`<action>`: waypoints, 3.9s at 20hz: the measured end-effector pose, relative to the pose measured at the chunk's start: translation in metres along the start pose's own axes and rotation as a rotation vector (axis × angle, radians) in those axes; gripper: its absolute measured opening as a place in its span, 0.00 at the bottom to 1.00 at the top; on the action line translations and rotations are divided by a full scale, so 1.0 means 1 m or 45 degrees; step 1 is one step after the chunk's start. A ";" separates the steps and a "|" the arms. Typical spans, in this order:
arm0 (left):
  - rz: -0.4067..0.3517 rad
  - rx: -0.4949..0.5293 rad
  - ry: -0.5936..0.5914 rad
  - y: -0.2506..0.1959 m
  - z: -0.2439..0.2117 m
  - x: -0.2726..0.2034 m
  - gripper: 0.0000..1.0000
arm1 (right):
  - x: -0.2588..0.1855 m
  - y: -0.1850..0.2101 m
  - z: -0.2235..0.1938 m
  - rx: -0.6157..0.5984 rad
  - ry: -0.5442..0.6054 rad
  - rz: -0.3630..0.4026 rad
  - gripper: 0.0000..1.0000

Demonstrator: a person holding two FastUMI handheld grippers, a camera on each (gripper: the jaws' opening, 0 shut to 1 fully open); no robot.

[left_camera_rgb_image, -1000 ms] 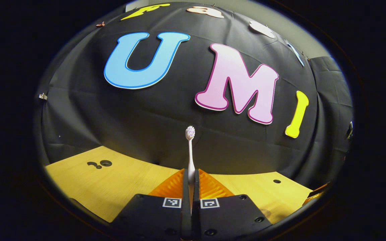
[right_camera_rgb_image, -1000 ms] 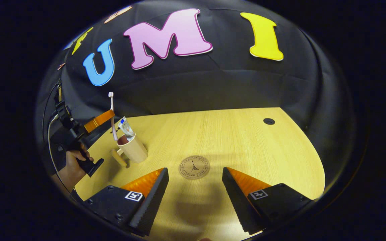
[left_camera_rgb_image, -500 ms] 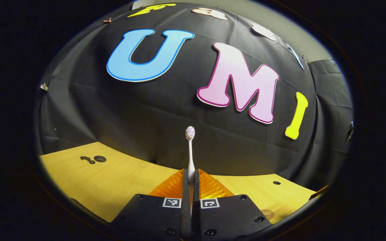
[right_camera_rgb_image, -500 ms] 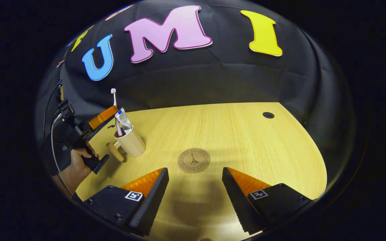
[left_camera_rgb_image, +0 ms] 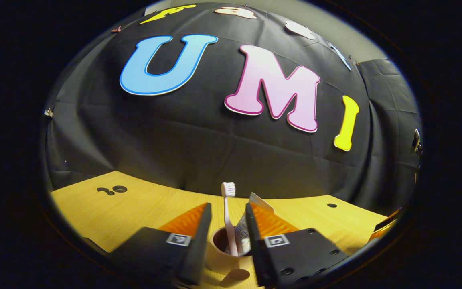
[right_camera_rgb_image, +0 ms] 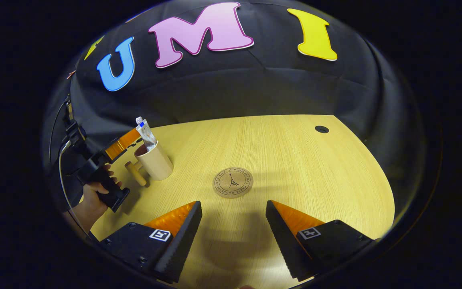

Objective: Put the toothbrush and toothpaste on the desktop into the cup, then pick up the cup and place it on the coaster on the desktop.

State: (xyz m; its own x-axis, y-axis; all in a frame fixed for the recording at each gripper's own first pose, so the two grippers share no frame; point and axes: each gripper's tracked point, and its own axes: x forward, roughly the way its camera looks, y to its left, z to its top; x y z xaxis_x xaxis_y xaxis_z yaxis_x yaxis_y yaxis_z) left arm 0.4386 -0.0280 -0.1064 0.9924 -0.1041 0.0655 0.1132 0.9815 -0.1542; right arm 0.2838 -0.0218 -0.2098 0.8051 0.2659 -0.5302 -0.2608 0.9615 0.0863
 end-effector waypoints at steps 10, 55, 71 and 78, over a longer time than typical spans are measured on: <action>-0.016 0.246 0.288 -0.009 -0.004 -0.046 0.98 | -0.010 -0.007 0.009 0.064 -0.015 0.014 0.98; 0.037 0.221 1.501 -0.009 -0.125 -0.043 0.28 | -0.082 -0.121 -0.050 0.334 0.020 -0.244 0.98; -0.316 0.447 1.504 -0.097 -0.145 -0.015 0.27 | -0.136 -0.187 -0.065 0.450 -0.044 -0.420 0.98; -0.376 0.502 1.542 -0.129 -0.161 -0.013 0.32 | -0.152 -0.206 -0.079 0.528 -0.050 -0.491 0.98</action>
State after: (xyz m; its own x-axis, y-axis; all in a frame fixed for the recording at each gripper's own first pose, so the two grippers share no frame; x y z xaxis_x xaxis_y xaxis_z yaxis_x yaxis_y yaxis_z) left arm 0.4184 -0.1791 -0.2461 0.3695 -0.1968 -0.9081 0.5159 0.8563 0.0243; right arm 0.1732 -0.2661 -0.2139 0.8220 -0.1152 -0.5577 0.2808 0.9340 0.2210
